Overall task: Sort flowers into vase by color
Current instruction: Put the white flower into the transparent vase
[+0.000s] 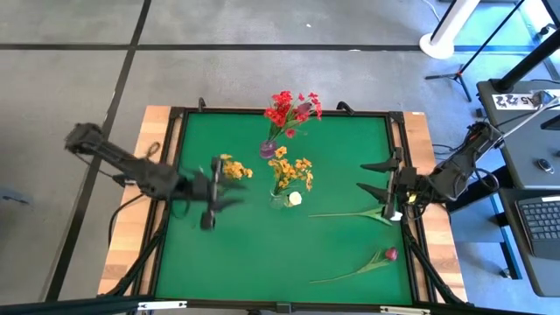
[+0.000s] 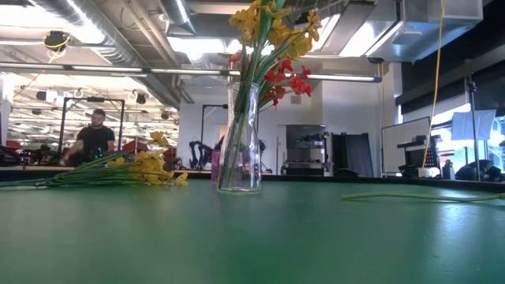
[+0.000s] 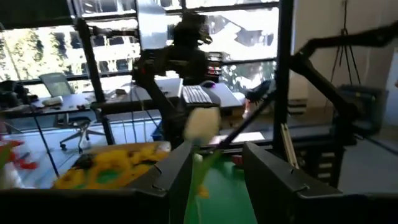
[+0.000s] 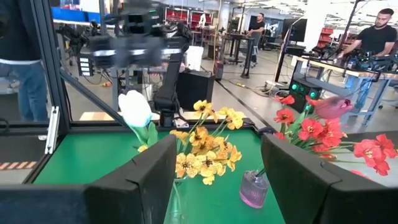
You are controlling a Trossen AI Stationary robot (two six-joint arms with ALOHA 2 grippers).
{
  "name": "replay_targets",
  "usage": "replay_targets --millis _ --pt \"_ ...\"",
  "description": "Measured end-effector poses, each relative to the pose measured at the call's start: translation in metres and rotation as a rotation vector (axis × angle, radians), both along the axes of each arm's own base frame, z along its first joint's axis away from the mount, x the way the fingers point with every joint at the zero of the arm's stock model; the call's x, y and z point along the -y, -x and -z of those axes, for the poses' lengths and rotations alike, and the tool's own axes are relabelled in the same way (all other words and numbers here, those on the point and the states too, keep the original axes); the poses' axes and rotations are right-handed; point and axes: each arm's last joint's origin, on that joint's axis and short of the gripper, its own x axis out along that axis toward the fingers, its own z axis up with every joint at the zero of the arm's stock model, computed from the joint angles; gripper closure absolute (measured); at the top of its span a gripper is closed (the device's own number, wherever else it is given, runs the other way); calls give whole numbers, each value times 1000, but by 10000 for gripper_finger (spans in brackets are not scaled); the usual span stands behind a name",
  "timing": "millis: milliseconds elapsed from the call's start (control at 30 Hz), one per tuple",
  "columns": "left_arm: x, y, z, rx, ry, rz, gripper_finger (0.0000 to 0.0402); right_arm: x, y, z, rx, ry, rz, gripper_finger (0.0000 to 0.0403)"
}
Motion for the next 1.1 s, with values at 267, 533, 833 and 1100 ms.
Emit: replay_targets --millis 267,533,833,1100 --pt "85 -71 10 -134 -89 6 265 10 11 -7 45 -40 0 171" --pt "135 -151 42 -229 -151 -8 265 18 20 -11 70 -44 0 171" --pt "153 -138 24 -249 -147 -183 265 23 30 13 -129 -106 -106 171" --pt "124 -67 -44 -275 -38 -152 265 17 30 18 -592 -259 -97 171"
